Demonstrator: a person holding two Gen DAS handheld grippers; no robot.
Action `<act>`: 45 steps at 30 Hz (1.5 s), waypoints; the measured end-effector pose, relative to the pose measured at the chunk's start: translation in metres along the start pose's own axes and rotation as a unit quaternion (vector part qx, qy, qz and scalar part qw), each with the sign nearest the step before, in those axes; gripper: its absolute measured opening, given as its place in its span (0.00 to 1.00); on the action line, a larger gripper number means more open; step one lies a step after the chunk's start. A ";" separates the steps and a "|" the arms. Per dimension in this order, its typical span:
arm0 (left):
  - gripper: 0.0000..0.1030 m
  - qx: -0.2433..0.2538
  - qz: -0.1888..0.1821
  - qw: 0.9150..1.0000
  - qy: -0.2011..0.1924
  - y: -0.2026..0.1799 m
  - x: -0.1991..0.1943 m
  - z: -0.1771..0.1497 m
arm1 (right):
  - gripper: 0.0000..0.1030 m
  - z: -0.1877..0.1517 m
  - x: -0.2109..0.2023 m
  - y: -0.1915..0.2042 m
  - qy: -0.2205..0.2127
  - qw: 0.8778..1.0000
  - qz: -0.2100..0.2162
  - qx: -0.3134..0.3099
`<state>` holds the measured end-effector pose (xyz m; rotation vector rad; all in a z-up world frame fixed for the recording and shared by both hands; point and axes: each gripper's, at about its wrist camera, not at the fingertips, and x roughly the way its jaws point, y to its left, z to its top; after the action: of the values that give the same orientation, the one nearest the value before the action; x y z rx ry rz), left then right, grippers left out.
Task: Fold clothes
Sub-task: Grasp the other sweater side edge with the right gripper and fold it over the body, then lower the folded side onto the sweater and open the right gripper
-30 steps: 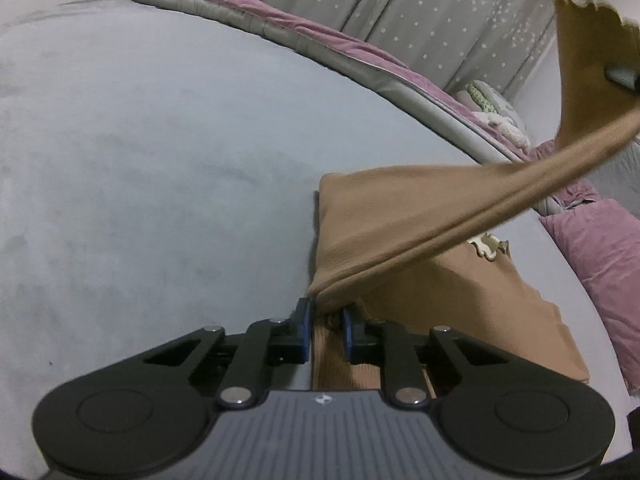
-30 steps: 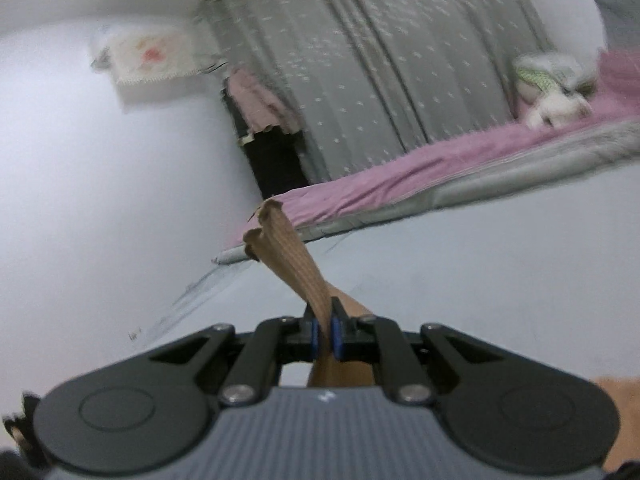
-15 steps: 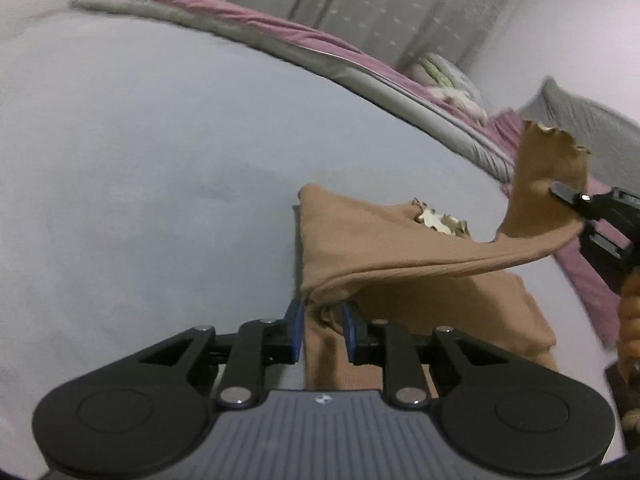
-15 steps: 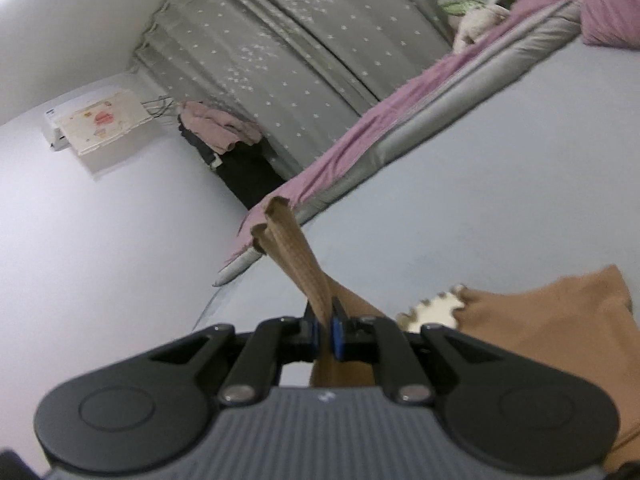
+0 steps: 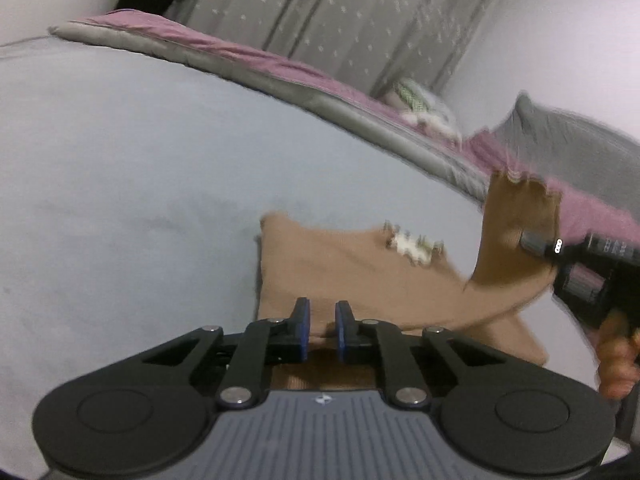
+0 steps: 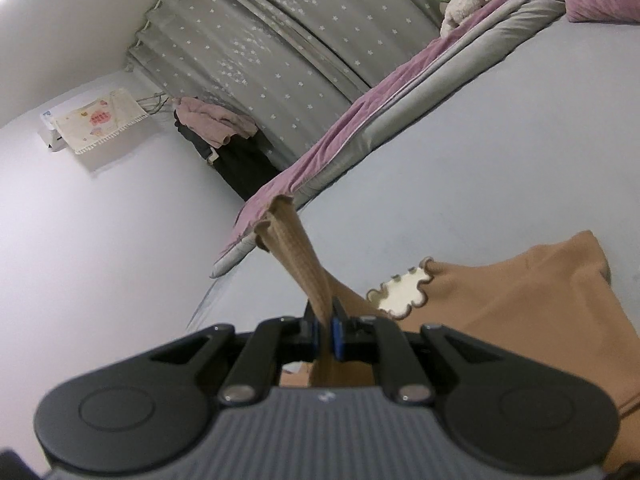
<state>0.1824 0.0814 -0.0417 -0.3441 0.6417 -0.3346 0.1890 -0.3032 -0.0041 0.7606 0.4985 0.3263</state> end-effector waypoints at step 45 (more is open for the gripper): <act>0.07 -0.084 0.019 0.994 -0.061 0.030 0.043 0.030 | 0.09 -0.009 -0.026 -0.030 0.005 0.971 -0.176 -0.158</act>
<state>0.2394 0.0971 -0.0535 -0.5078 0.5566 -0.2220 0.1654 -0.3311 -0.0232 0.3504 0.5642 0.0732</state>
